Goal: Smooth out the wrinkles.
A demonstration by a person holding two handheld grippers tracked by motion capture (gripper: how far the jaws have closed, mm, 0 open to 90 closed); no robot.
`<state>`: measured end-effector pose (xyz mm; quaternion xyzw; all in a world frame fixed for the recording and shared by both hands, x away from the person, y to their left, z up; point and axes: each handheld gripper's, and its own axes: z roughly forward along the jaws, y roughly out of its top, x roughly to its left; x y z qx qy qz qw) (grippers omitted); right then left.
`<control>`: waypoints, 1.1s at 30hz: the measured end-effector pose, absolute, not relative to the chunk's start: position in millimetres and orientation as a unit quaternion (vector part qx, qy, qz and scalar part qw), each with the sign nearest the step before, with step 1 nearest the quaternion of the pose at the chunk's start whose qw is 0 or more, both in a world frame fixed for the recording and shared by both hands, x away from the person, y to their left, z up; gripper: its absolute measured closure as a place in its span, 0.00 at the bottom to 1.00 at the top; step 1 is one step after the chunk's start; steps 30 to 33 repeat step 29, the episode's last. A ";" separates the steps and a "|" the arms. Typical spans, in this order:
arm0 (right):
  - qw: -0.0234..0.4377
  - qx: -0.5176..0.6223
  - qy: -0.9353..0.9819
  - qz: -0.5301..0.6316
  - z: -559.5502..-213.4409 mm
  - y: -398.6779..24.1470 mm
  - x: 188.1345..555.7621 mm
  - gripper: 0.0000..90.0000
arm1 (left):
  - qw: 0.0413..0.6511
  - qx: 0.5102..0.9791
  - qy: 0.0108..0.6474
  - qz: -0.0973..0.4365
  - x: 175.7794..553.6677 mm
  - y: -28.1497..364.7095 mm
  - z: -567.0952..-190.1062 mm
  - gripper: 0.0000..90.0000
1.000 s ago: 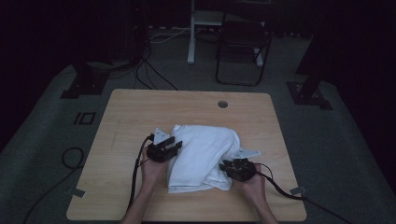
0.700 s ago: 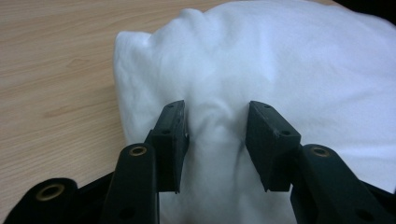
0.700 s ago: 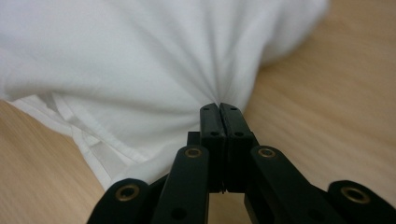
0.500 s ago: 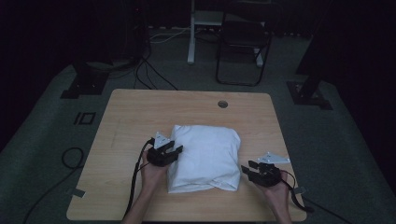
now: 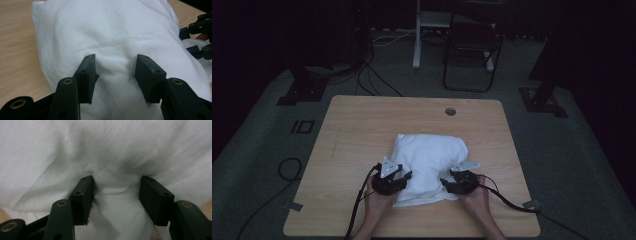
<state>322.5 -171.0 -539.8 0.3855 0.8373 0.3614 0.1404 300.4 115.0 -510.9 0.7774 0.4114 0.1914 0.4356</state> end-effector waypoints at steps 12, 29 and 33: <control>0.139 0.389 0.820 0.397 -544.5 -150.8 370.3 0.48 | 0.418 0.753 0.455 0.226 345.7 135.5 -509.9 0.58; 0.158 0.413 0.767 0.464 -509.3 -192.9 348.9 0.30 | 0.443 0.736 0.450 0.243 329.0 162.4 -484.3 0.52; 0.158 0.413 0.767 0.464 -509.3 -192.9 348.9 0.30 | 0.443 0.736 0.450 0.243 329.0 162.4 -484.3 0.52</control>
